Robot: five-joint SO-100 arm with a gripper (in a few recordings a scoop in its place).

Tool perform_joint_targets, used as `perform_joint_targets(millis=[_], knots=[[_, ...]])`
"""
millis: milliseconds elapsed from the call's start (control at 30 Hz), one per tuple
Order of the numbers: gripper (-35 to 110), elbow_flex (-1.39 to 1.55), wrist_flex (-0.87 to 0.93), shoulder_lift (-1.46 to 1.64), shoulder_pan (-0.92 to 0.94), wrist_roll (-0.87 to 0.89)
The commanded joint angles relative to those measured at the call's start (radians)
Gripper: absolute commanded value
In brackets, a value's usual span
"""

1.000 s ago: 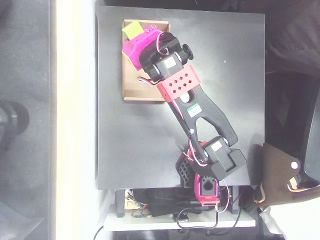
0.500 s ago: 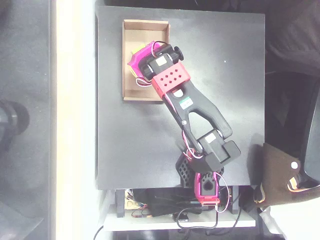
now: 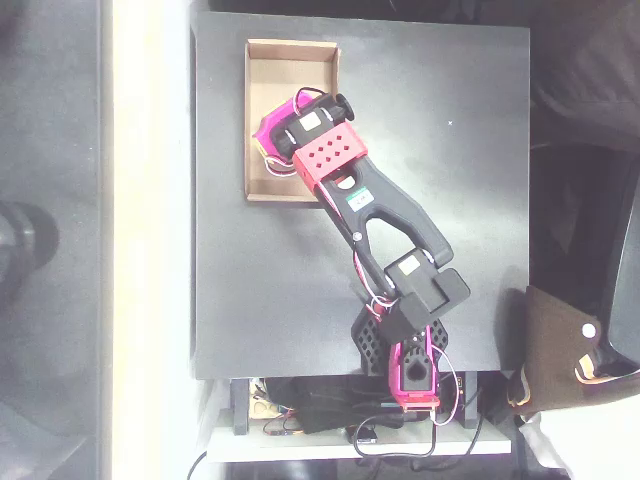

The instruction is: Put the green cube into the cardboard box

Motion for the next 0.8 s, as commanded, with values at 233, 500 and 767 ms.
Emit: perform_joint_targets(millis=[233, 500, 767], knots=[[4, -0.009, 0.006, 0.0, -0.014, -0.002], [5, -0.012, 0.005, 0.0, -0.014, -0.003], [19, -0.012, 0.005, 0.002, -0.014, -0.005]])
